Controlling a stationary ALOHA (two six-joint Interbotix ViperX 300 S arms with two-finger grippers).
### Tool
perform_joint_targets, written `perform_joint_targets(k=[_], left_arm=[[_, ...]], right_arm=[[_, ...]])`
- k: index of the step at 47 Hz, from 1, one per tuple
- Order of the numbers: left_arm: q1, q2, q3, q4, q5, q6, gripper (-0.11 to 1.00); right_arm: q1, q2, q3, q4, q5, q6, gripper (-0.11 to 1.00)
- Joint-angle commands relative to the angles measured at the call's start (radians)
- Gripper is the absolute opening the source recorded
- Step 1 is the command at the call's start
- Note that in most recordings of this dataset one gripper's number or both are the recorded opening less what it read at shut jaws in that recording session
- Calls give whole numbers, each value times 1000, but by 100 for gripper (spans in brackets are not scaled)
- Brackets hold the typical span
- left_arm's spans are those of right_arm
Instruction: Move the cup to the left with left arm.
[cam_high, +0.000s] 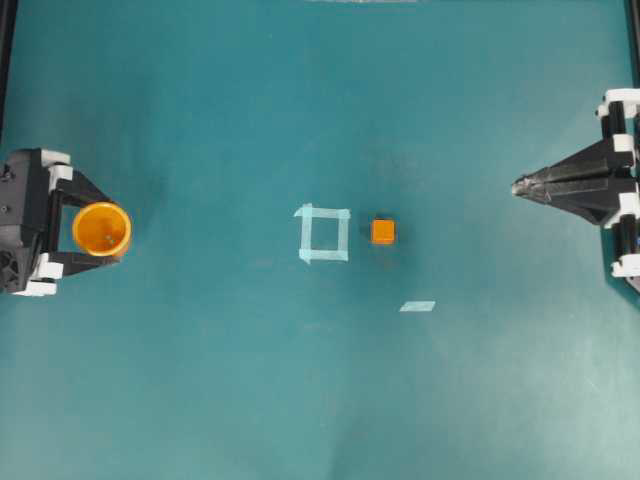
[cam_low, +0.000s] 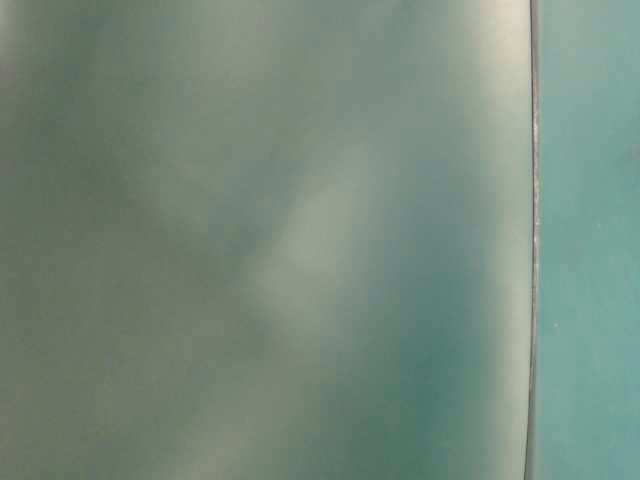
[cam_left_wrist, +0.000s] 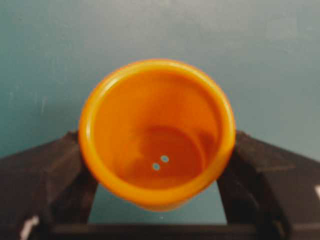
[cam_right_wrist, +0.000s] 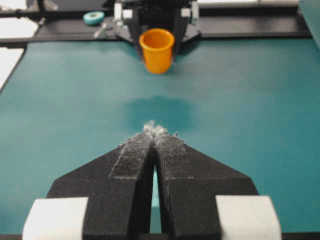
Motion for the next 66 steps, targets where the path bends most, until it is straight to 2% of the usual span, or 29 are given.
perform_joint_targets(k=[1, 66], left_arm=[[3, 6, -11, 2, -8, -2, 69], [2, 5, -11, 2, -8, -2, 69]], right_arm=[[-2, 5, -32, 3, -5, 0, 0], [0, 6, -32, 0, 6, -3, 0]])
